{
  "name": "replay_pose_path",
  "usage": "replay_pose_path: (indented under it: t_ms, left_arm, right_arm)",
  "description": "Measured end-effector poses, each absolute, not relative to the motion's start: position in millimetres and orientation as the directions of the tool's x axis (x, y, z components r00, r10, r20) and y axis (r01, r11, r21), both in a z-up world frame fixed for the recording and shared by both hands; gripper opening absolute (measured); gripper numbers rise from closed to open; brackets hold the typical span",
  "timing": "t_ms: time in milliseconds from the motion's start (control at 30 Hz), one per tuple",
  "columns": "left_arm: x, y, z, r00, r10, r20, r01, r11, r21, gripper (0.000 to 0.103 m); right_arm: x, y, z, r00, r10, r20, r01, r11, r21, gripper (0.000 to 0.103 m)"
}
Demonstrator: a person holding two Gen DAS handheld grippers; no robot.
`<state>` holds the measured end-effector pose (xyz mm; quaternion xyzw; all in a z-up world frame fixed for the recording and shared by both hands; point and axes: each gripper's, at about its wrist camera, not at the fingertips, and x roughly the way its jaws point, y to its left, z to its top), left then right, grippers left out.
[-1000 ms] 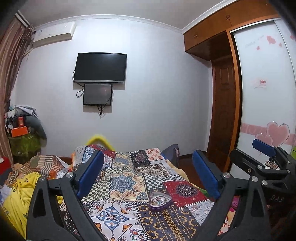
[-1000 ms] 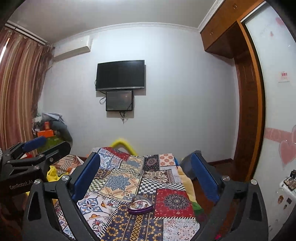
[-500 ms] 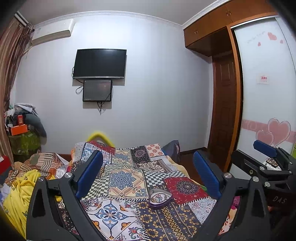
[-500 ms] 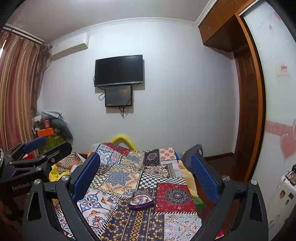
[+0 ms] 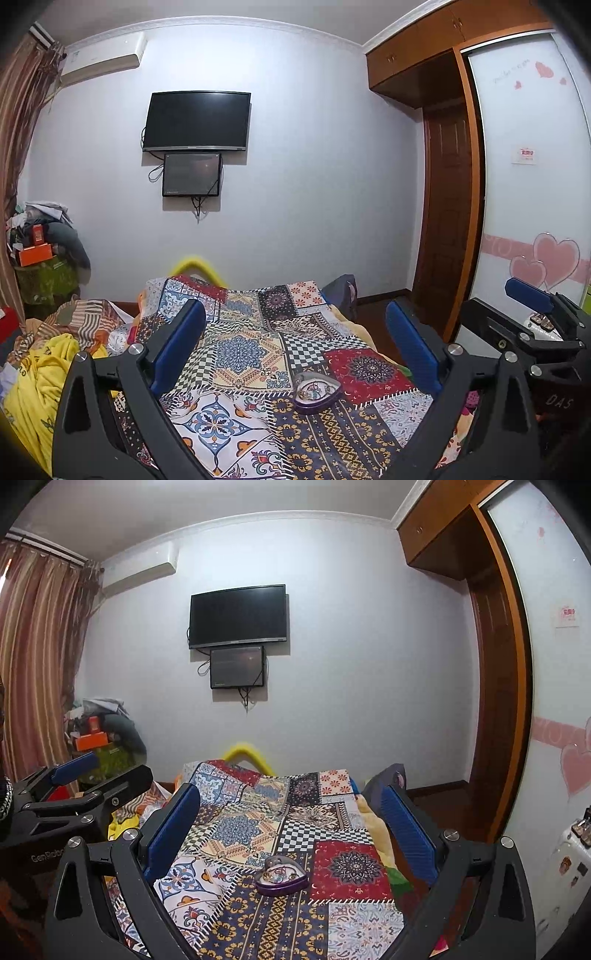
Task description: Organize jewelry
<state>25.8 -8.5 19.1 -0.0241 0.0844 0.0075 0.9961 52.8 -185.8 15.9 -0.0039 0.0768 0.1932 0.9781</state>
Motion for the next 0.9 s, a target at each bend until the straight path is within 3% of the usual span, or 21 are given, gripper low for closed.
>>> replay_pose_path:
  t_ms: [900]
  left_arm:
    - [27.7, -9.2, 18.6, 0.984, -0.001, -0.176, -0.008, 0.999, -0.050, 0.099]
  right_arm:
    - [54.3, -187.8, 17.0, 0.913, 0.377, -0.154, -0.377, 0.926, 0.031, 0.098]
